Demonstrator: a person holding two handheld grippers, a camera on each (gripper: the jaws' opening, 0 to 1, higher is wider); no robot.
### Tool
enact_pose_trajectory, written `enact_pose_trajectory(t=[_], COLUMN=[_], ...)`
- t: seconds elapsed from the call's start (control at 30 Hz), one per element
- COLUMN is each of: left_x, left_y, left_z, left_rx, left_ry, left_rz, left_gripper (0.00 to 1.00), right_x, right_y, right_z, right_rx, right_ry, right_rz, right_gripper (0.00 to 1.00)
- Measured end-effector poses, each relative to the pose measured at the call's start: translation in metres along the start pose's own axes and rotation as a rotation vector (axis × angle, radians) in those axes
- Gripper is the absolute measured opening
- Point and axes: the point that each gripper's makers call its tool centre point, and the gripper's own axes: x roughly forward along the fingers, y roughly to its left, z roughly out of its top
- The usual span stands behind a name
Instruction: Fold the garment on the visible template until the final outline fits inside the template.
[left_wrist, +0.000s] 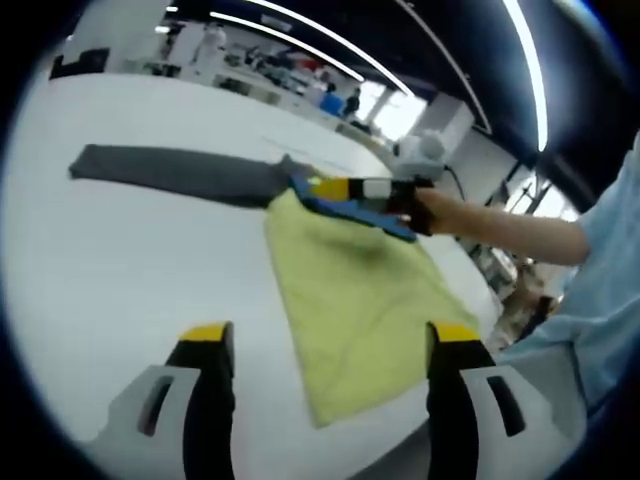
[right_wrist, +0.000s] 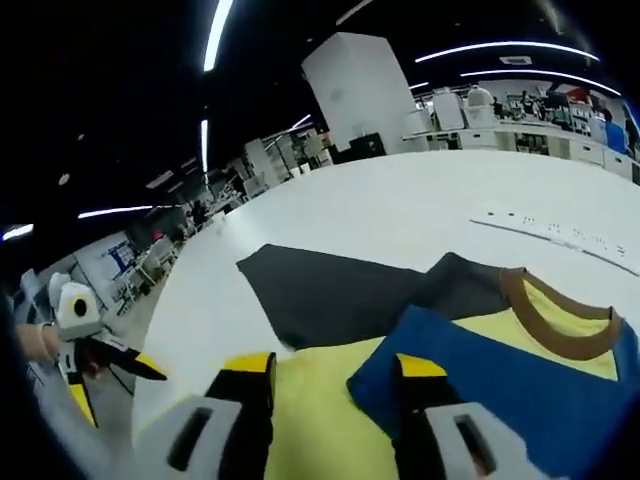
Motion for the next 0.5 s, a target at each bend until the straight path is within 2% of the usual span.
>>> enact_pose_trajectory(t=[0.23,0.3,0.5], left_x=[0.000,0.000,-0.002], left_y=[-0.001,-0.001,0.000], left_z=[0.005,0.005,0.008], left_rx=[0.012,0.017,0.024], left_ry=[-0.006,-0.005,-0.005], left_rz=[-0.003,-0.003,-0.001], left_gripper=[0.75,0.75,0.75], right_x=[-0.008,-0.008,-0.012], right_y=[-0.002,-0.004,-0.006], right_z=[0.004,0.005,0.002], right_rx=[-0.031,-0.048,-0.055], right_ry=[-0.038,-0.037,-0.029], right_rz=[-0.015,-0.022,-0.028], right_gripper=[0.84,0.90,0.99])
